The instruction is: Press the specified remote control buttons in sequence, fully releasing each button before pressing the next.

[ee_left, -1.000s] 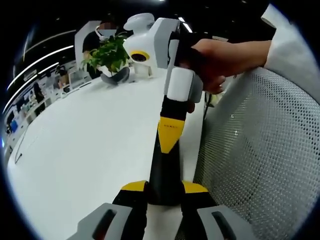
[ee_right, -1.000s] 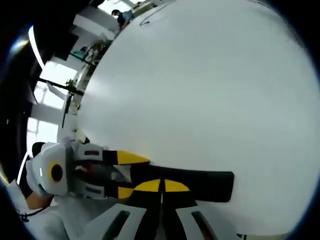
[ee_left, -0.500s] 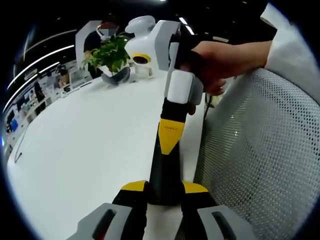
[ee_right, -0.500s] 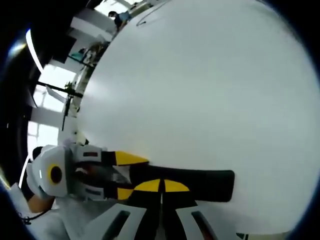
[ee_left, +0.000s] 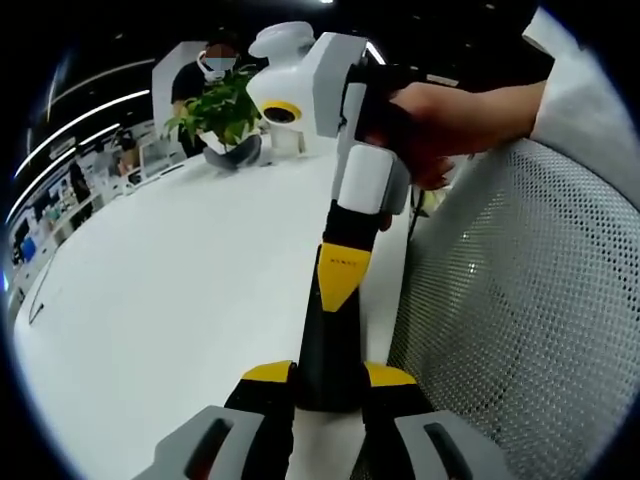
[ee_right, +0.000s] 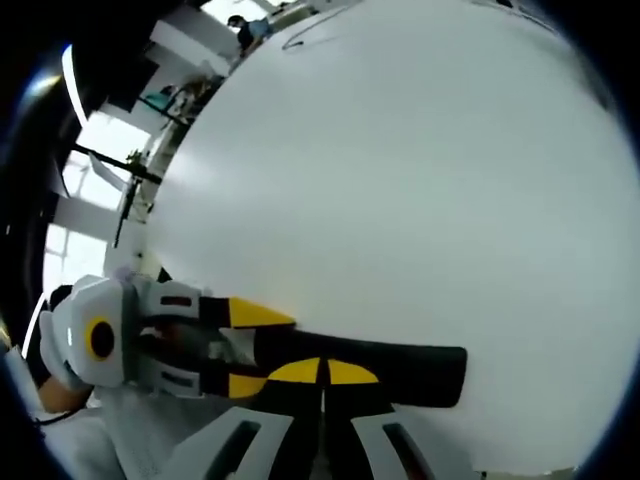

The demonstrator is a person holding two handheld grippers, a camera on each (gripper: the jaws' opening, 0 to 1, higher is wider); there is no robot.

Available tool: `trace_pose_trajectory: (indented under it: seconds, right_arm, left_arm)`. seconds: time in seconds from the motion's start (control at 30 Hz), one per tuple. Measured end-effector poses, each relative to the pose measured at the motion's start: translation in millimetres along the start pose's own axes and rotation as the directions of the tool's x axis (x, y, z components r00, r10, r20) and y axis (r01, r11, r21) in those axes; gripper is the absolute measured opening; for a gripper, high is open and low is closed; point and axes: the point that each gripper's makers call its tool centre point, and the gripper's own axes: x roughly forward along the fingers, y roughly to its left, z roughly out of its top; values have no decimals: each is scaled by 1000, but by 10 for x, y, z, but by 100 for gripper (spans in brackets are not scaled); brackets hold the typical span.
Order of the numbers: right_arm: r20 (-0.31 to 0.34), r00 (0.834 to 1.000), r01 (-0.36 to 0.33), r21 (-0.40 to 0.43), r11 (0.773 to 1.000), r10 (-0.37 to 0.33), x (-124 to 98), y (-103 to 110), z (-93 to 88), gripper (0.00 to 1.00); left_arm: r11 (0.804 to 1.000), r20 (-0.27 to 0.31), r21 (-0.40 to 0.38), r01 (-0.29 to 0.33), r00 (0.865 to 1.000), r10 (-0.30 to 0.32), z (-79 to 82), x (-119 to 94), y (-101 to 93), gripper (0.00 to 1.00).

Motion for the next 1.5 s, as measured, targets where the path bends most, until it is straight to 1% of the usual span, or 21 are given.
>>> trace_pose_trajectory:
  seconds: [0.07,0.13,0.3,0.47,0.6,0.7,0.8,1.27,1.5]
  right_arm:
    - [7,1000,-6,12,1000,6,-10,-18,1,0]
    - [20,999,-26,49,998,25,-15,-25,1,0]
    - [16,999,-36,70,997,35,-17,-10,-2,0]
    - [12,999,-34,54,998,33,-25,0,1,0]
    - [29,998,-62,48,997,61,-29,51,27,0]
    - [18,997,-76,54,996,76,-20,71,10,0]
    - [21,996,-82,52,995,81,-17,78,17,0]
    - [6,997,-82,44,996,82,3,105,-9,0]
    - [-11,998,-66,31,997,66,27,88,-32,0]
  left_arm:
    - [1000,0,1,0,1000,0,8,2,1,25]
    - [1000,0,1,0,1000,0,6,3,2,25]
    - [1000,0,0,0,1000,0,6,1,-2,25]
    - [1000,0,0,0,1000,0,4,4,-3,25]
    - [1000,0,0,0,1000,0,7,2,-9,25]
    - [1000,0,0,1,1000,-1,9,3,-12,25]
    - [1000,1,1,1,1000,-1,11,4,-12,25]
    - [1000,-1,-1,0,1000,0,0,-3,-13,25]
    - [1000,-2,0,-1,1000,1,3,-1,-12,25]
